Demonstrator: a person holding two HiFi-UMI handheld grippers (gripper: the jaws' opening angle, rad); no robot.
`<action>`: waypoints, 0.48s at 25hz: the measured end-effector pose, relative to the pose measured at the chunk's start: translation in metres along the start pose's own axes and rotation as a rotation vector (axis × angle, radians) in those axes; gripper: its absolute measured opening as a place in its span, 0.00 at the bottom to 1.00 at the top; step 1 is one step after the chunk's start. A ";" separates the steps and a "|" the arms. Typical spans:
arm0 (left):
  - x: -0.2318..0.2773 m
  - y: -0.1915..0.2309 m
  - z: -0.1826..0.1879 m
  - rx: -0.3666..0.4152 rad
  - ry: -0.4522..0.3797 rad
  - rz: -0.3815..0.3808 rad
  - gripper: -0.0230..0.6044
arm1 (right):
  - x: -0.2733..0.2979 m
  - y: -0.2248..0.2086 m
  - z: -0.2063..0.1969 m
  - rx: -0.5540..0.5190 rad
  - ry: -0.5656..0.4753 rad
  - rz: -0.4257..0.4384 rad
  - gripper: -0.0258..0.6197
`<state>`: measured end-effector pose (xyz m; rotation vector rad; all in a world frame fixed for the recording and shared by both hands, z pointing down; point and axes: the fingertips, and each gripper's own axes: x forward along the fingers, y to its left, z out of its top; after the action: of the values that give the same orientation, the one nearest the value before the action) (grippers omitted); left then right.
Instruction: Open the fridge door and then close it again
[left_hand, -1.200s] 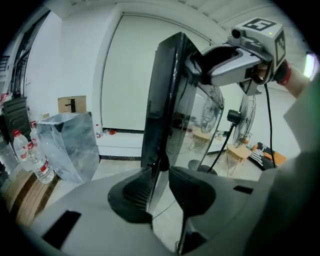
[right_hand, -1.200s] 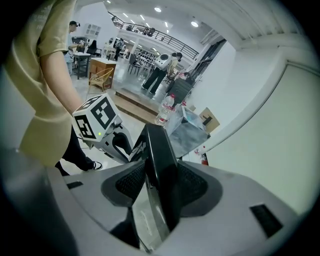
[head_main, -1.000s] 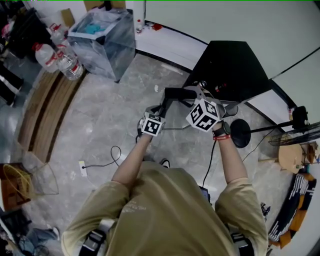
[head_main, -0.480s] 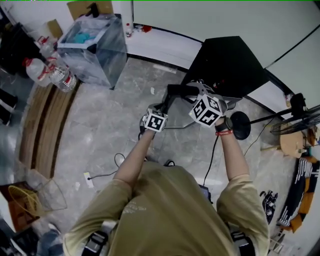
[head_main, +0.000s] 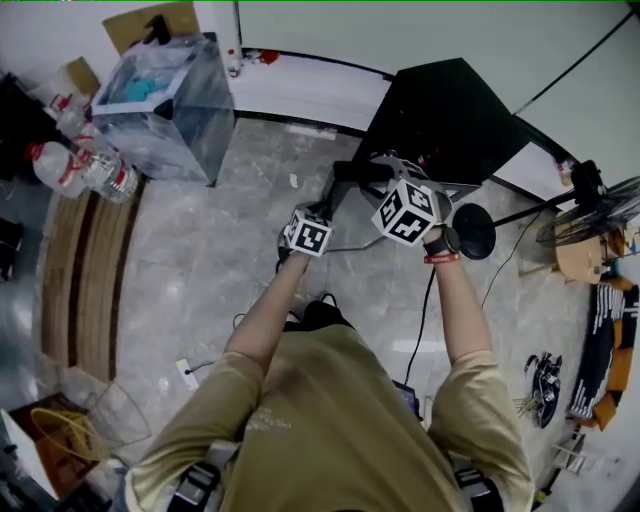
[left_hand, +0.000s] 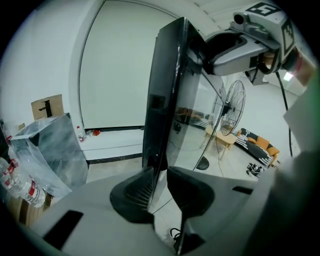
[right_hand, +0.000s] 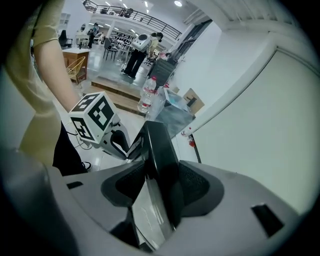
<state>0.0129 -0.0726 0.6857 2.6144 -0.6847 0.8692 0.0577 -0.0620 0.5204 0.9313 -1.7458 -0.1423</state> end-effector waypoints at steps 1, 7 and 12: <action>0.002 0.002 0.001 0.002 0.009 -0.006 0.19 | 0.002 -0.003 0.000 0.009 0.003 0.001 0.38; 0.015 0.013 0.010 0.019 0.013 -0.024 0.19 | 0.011 -0.017 -0.001 0.052 0.006 -0.004 0.38; 0.029 0.023 0.018 0.015 0.009 -0.037 0.19 | 0.020 -0.030 -0.003 0.068 0.016 -0.024 0.38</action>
<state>0.0298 -0.1090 0.6927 2.6256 -0.6276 0.8781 0.0738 -0.0949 0.5212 1.0010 -1.7342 -0.0915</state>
